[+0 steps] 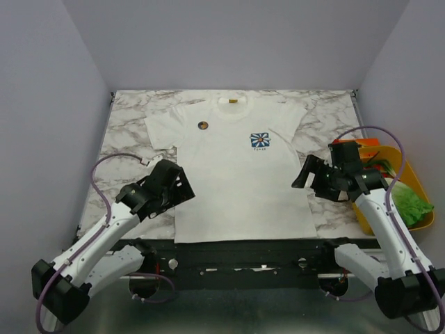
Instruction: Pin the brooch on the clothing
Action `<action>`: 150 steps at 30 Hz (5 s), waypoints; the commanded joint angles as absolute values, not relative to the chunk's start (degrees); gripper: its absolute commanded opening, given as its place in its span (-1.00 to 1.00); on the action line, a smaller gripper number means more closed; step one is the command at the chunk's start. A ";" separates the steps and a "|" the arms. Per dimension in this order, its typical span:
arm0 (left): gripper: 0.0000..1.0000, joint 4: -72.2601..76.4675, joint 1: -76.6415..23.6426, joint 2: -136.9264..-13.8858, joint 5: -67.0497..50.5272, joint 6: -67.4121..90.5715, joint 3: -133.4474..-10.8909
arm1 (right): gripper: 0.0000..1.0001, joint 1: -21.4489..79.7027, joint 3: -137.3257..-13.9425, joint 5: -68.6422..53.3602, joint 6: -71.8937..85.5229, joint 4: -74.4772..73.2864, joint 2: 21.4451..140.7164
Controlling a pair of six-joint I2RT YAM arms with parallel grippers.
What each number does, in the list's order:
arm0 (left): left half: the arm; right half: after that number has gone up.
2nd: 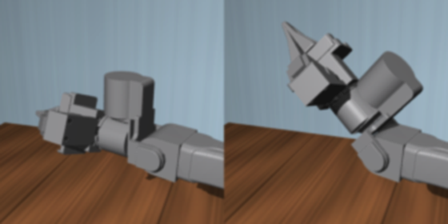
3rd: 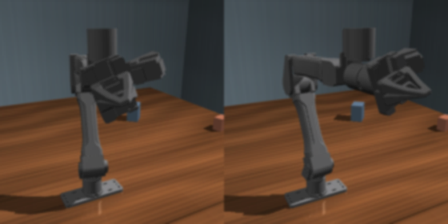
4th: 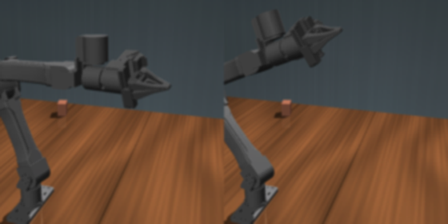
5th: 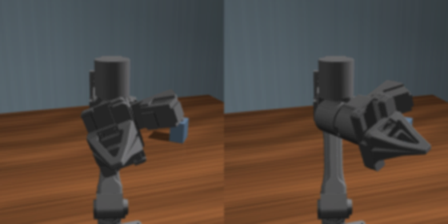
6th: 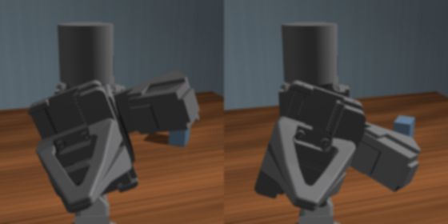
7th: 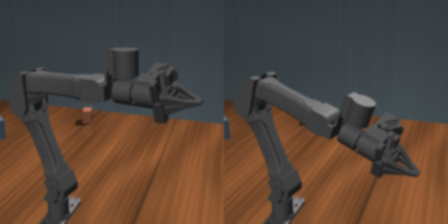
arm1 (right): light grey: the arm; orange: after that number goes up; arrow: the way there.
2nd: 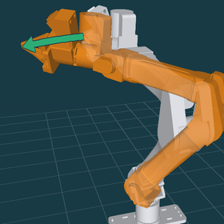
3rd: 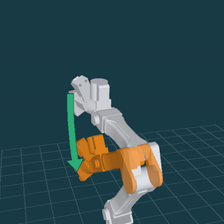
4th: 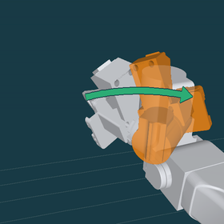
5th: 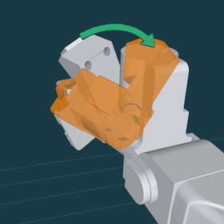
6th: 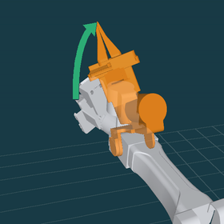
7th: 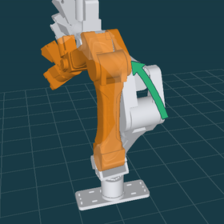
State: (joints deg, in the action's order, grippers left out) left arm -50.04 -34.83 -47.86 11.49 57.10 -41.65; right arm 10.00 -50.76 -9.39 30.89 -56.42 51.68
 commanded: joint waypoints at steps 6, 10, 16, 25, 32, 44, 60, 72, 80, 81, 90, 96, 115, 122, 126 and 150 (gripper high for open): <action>0.97 -33.58 -18.65 -65.73 9.67 38.68 -56.67 | 0.98 9.58 -62.56 1.58 25.31 -33.49 70.29; 0.97 -29.02 -12.84 -75.81 7.39 35.95 -61.95 | 0.96 9.67 -70.03 3.60 24.61 -29.01 81.80; 0.97 -25.93 -6.16 -89.88 5.19 35.77 -71.27 | 0.96 9.67 -86.11 9.14 22.42 -29.53 101.84; 0.97 -26.37 -4.83 -103.00 -3.42 33.84 -82.18 | 0.77 9.75 -112.28 8.26 20.39 -37.34 123.47; 0.97 -27.16 -6.15 -101.69 -4.66 31.64 -80.86 | 0.57 10.98 -127.15 7.55 19.60 -44.37 135.07; 0.97 -26.46 -6.94 -99.41 -5.80 30.76 -76.03 | 0.33 15.12 -134.03 12.65 18.37 -51.94 144.05; 0.97 -26.54 -7.38 -97.38 -5.45 30.59 -73.74 | -0.66 15.56 -133.16 14.94 21.27 -50.19 145.11; 0.97 -26.37 -7.73 -96.59 -4.75 30.67 -71.89 | -0.99 14.24 -120.42 19.77 25.04 -44.30 131.06; 0.97 -26.37 -8.09 -96.24 -5.01 30.32 -72.16 | -0.99 7.92 -106.89 16.79 30.32 -39.91 121.38; 0.97 -26.28 -8.17 -96.15 -5.10 30.24 -72.16 | -0.99 7.30 -104.53 16.35 30.84 -39.64 120.77; 0.97 -26.02 -8.79 -95.45 -5.19 30.06 -71.02 | -0.99 0.26 -92.39 12.13 35.42 -36.57 116.99; 0.97 -25.84 -8.88 -94.57 -5.01 29.88 -69.96 | -0.99 -2.72 -87.10 11.34 36.56 -34.37 114.70; 0.97 -27.16 -8.96 -91.59 -3.25 28.83 -69.70 | 0.99 -3.16 -85.17 6.69 29.27 -31.12 104.86; 0.97 -27.16 -8.96 -89.30 -2.90 28.21 -69.70 | 1.00 -2.73 -79.90 -1.48 26.98 -25.93 96.34; 0.97 -26.90 -8.88 -88.42 -2.20 27.86 -69.70 | 0.99 -1.67 -77.61 -3.60 26.19 -24.35 92.29; 0.97 -15.22 -8.88 -74.37 -5.01 26.80 -62.32 | 0.99 12.13 -54.41 -16.69 14.33 -4.48 65.23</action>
